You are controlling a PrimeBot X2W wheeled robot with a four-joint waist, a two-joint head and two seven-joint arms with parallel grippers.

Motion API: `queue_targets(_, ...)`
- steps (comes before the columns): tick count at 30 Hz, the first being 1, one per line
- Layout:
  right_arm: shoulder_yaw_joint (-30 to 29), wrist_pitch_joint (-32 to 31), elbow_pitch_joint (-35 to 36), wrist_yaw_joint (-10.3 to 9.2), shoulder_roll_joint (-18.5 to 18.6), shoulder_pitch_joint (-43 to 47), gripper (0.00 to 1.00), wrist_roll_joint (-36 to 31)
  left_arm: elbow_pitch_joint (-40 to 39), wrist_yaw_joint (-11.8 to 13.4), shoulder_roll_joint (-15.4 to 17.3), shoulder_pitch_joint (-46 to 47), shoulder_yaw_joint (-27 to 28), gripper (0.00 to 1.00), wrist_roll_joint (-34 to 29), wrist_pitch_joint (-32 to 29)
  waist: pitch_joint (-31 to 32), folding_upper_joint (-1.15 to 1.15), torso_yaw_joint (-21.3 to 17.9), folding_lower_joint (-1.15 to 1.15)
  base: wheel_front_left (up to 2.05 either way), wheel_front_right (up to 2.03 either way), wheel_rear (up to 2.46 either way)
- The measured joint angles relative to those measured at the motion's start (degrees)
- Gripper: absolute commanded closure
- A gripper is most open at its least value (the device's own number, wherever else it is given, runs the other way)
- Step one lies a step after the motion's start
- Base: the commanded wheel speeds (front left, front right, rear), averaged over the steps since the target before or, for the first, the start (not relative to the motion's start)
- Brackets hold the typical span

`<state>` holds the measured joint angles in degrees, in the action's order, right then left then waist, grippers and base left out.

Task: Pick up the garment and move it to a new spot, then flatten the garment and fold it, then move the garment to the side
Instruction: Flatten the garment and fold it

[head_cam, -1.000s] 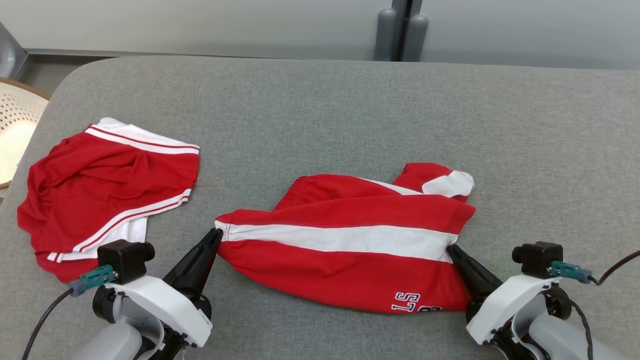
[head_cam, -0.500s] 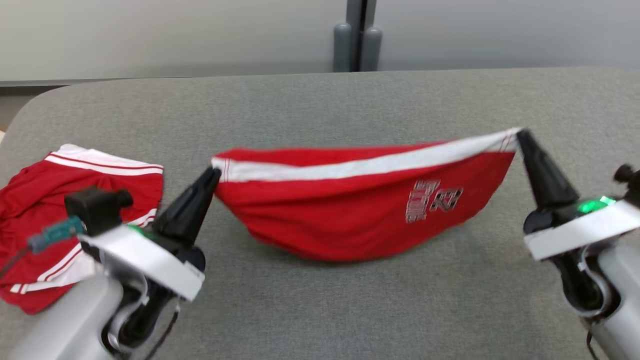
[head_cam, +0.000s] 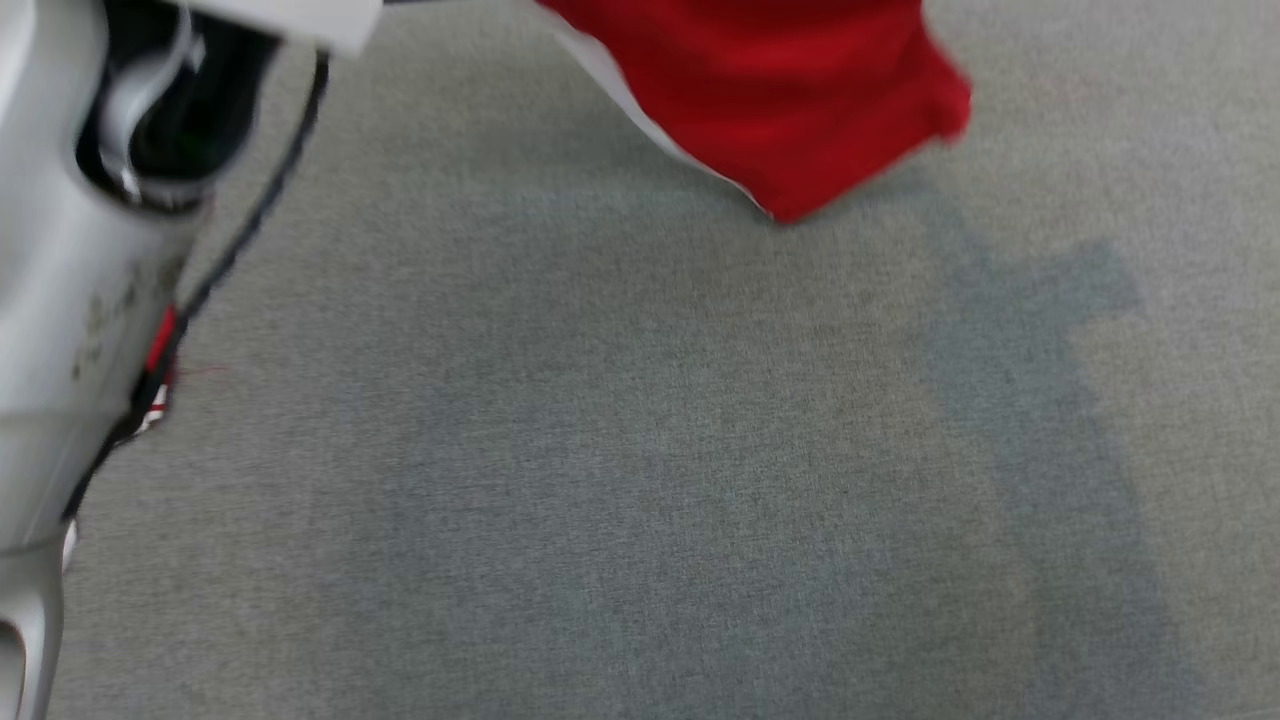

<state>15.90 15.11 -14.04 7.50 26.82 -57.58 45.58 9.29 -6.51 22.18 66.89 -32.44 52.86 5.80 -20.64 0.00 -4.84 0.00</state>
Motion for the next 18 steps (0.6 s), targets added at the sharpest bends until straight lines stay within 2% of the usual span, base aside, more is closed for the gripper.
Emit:
queue_targets(4, -4.91, 0.00, 2.76, 0.00, 0.10, -4.11, 1.00, -4.11, 5.11, -0.58, -3.16, 7.73, -0.56, 1.00, -2.08, 5.56, -4.07, 0.00, -1.38, 0.00, 0.00, 0.00, 0.00)
queue_targets(8, -7.56, 0.00, 7.44, 0.00, 0.37, -1.91, 1.00, -5.10, 5.12, -0.77, -3.04, 6.54, -3.78, 1.00, -0.89, 8.37, -5.99, 0.00, -2.86, 0.00, 0.00, 0.00, 0.00)
queue_targets(12, -7.11, 0.00, 12.98, 0.00, 1.36, 7.37, 1.00, -3.94, 0.22, -0.91, 0.52, -3.13, -6.62, 1.00, 0.82, 9.12, -5.58, 0.00, -3.53, 0.00, 0.00, 0.00, 0.00)
queue_targets(15, -6.26, -0.01, 16.63, 0.00, 2.76, 16.90, 1.00, -2.53, -5.45, -0.91, 3.01, -13.67, -4.66, 1.00, 0.73, 9.32, -4.70, 0.00, -3.34, 0.00, 0.00, 0.00, 0.00)
queue_targets(18, -7.14, 0.00, 20.41, 0.00, 3.44, 27.71, 1.00, -0.88, -10.70, -0.91, 4.19, -26.58, -4.57, 1.00, 0.58, 9.33, -3.68, 0.00, -2.73, 0.00, 0.00, 0.00, 0.00)
